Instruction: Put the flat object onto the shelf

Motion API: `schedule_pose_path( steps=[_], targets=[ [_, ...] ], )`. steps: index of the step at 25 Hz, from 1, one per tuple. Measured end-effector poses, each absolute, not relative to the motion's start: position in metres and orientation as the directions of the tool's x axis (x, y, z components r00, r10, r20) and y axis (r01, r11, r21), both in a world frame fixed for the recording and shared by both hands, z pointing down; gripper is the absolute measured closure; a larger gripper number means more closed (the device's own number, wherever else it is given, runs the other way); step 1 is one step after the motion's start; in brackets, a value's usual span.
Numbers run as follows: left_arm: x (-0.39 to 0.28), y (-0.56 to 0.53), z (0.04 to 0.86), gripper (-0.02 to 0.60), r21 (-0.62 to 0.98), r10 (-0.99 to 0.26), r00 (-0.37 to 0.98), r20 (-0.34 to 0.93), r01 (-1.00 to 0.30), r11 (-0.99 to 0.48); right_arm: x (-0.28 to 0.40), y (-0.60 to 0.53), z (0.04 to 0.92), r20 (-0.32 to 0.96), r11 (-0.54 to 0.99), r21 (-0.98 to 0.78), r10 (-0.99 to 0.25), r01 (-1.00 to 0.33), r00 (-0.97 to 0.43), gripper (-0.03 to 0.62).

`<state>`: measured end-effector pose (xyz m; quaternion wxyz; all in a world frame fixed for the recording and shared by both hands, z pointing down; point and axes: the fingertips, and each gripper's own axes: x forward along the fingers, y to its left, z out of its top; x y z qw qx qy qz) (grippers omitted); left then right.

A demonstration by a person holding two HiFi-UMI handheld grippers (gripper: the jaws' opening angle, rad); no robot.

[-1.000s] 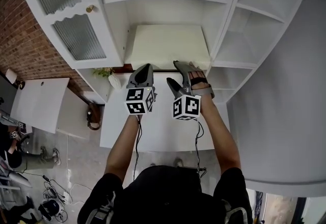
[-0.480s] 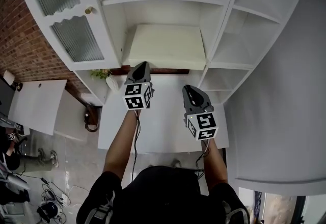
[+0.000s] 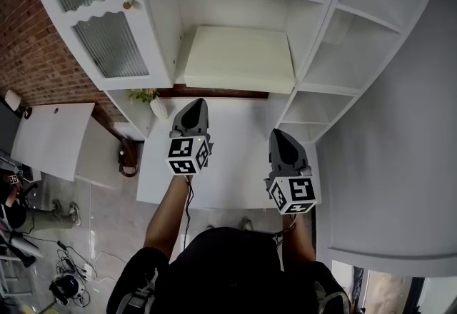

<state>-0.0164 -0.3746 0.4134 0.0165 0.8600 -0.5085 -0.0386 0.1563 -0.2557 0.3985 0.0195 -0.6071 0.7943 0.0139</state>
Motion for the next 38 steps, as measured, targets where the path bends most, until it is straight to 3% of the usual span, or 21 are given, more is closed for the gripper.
schedule_pose_path(
  steps=[4, 12, 38],
  targets=[
    [-0.034, -0.319, 0.418, 0.572, 0.067, -0.881, 0.467, -0.075, -0.879, -0.472, 0.156, -0.235, 0.388, -0.098, 0.249, 0.018, -0.963, -0.968, -0.250, 0.568],
    [-0.055, -0.248, 0.429, 0.572, 0.043, -0.902, 0.424, -0.080, -0.903, -0.428, 0.154, -0.218, 0.425, -0.064, 0.245, -0.063, -0.969, -0.968, -0.241, 0.568],
    [-0.055, -0.229, 0.445, 0.572, 0.084, -0.904, 0.423, -0.060, -0.900, -0.427, 0.149, -0.203, 0.436, -0.038, 0.251, -0.031, -0.968, -0.968, -0.249, 0.568]
  ],
)
